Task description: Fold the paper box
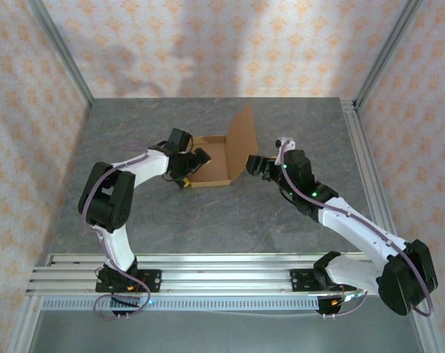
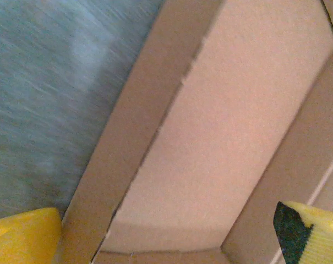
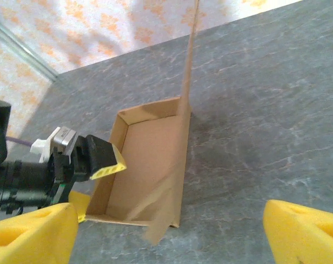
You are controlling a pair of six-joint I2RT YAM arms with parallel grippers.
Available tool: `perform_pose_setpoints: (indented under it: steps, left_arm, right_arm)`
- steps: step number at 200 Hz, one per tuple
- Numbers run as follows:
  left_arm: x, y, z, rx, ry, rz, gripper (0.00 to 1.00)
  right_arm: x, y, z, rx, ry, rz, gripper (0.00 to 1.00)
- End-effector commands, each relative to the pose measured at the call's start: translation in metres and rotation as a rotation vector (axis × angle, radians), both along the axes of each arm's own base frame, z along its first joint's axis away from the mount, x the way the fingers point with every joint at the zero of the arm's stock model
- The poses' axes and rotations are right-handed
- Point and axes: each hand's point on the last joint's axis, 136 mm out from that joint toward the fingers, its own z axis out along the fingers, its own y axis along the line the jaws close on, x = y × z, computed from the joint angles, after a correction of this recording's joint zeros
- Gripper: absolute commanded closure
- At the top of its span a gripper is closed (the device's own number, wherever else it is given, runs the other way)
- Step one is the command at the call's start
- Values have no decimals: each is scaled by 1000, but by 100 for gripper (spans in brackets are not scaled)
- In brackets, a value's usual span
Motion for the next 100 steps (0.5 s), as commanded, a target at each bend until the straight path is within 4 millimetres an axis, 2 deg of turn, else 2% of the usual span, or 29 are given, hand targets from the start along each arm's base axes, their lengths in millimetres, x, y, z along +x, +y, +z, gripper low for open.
perform_pose_setpoints:
  steps: [1,30,49,65,100]
  left_arm:
    - [3,-33,15,-84,-58,45,0]
    - [5,-72,22,-113,-118,44,0]
    - [8,-80,25,-123,-141,44,0]
    - [9,-72,33,-100,-177,53,0]
    - [5,-33,62,47,-273,3,0]
  right_arm:
    - [3,-25,2,-28,4,-125,13]
    - [4,-58,1,-78,26,-283,13]
    - [0,-75,0,-115,38,-363,13]
    - [-3,-86,-1,-136,54,-411,13]
    - [-13,-101,-3,-160,99,-507,12]
